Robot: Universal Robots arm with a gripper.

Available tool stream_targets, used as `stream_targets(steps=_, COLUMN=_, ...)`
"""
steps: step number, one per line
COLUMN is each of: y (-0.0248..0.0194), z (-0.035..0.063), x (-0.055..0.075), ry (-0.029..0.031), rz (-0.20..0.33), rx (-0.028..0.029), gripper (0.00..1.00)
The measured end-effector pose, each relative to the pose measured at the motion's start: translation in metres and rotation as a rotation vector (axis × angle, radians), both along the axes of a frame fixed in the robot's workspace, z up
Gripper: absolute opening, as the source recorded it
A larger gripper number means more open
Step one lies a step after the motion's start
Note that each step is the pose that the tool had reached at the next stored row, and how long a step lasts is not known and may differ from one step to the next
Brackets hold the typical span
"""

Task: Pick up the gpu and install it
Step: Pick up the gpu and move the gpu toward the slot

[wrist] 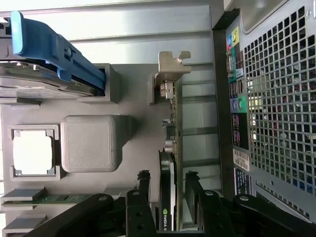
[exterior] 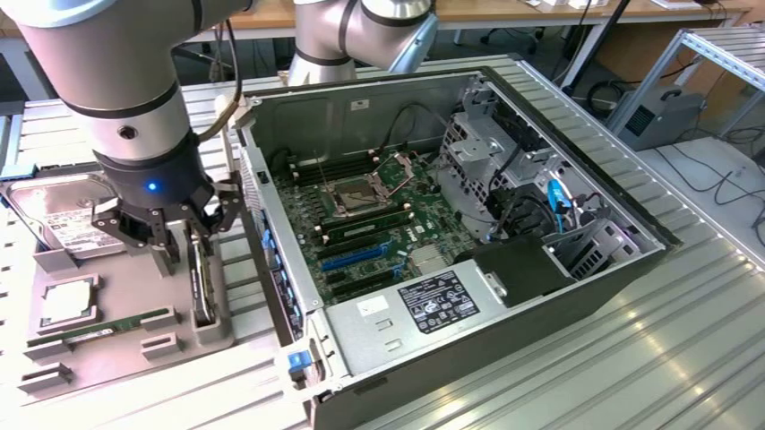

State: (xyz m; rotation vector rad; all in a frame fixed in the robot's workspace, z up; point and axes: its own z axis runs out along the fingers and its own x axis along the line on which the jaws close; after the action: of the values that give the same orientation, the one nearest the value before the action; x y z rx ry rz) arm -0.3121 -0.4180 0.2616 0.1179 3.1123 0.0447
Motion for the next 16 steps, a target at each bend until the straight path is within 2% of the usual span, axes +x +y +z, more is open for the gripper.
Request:
stream_targets(steps=9, y=0.0007, z=-0.0103, x=0.0, ry=0.0, rz=0.0, rx=0.0, gripper=0.42)
stream_targets(steps=16, y=0.0007, z=-0.0144, x=0.0, ry=-0.0002, rz=0.0, rx=0.0002, gripper=0.42)
